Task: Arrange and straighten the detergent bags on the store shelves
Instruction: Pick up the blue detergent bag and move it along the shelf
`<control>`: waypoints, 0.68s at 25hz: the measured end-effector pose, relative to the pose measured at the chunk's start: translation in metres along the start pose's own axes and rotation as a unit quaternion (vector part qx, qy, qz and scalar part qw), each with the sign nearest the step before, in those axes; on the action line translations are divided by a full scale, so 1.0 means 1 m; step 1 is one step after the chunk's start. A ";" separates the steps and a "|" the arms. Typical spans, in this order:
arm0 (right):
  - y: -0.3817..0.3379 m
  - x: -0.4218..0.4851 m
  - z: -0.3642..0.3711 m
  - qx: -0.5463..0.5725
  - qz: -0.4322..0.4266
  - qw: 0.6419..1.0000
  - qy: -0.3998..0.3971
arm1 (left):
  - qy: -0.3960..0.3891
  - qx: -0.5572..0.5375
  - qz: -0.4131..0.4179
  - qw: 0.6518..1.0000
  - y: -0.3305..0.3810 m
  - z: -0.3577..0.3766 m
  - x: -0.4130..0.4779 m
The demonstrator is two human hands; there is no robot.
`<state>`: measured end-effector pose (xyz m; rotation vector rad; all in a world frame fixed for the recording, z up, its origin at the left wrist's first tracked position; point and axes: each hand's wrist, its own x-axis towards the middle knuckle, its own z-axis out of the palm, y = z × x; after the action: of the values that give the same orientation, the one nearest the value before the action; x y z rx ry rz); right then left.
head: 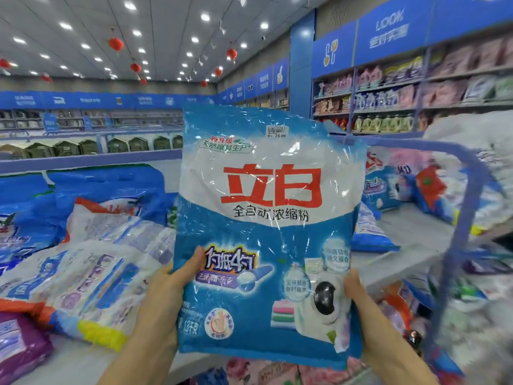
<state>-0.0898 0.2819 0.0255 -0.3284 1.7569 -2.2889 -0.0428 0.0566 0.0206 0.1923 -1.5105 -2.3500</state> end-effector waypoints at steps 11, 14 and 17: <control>-0.036 -0.060 -0.253 0.080 -0.075 0.986 0.122 | -0.119 -0.002 -0.060 0.991 -0.127 0.249 -0.010; -0.057 -0.072 -0.330 0.084 -0.094 0.981 0.151 | -0.199 0.015 -0.062 0.978 -0.157 0.313 -0.021; -0.070 -0.078 -0.404 0.076 -0.109 0.975 0.179 | -0.286 0.061 -0.021 0.956 -0.184 0.372 -0.027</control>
<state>-0.1479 0.6930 -0.0118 -0.0861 1.7597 -2.7650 -0.1652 0.4544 0.0108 -0.4767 -1.9170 -2.4707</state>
